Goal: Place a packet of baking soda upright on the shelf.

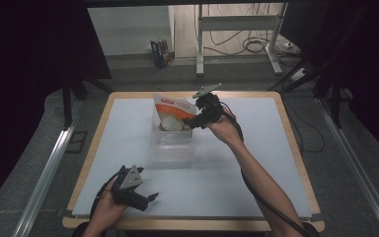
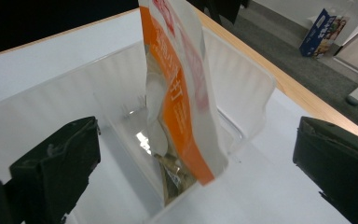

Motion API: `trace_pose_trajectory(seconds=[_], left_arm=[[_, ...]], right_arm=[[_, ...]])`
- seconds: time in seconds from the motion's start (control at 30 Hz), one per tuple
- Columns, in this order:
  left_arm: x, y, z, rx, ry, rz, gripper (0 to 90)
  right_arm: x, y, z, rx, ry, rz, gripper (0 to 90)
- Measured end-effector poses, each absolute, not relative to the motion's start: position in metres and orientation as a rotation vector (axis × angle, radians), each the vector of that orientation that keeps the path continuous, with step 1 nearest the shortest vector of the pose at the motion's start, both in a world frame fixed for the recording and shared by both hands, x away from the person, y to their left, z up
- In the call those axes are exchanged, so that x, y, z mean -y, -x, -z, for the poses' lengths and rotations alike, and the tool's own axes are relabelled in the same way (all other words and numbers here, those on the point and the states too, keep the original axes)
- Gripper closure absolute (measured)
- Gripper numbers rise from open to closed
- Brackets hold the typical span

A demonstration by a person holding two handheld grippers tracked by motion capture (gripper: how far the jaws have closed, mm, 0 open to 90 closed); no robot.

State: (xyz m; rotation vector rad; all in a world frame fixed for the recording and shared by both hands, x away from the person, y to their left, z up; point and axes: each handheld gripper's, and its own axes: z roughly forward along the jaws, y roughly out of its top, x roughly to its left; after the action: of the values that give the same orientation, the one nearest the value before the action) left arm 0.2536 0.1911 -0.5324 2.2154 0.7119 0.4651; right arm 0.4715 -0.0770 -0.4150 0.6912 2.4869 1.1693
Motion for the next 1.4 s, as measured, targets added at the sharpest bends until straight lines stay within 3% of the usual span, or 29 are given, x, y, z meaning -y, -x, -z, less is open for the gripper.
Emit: trace_pose_trajectory(seconds=[1.4], left_arm=[[-0.191, -0.253, 0.531, -0.712, -2.204, -0.482, 0.9]], right_arm=[[0.213, -0.36, 0.446, -2.359, -0.783, -1.202, 0.0]])
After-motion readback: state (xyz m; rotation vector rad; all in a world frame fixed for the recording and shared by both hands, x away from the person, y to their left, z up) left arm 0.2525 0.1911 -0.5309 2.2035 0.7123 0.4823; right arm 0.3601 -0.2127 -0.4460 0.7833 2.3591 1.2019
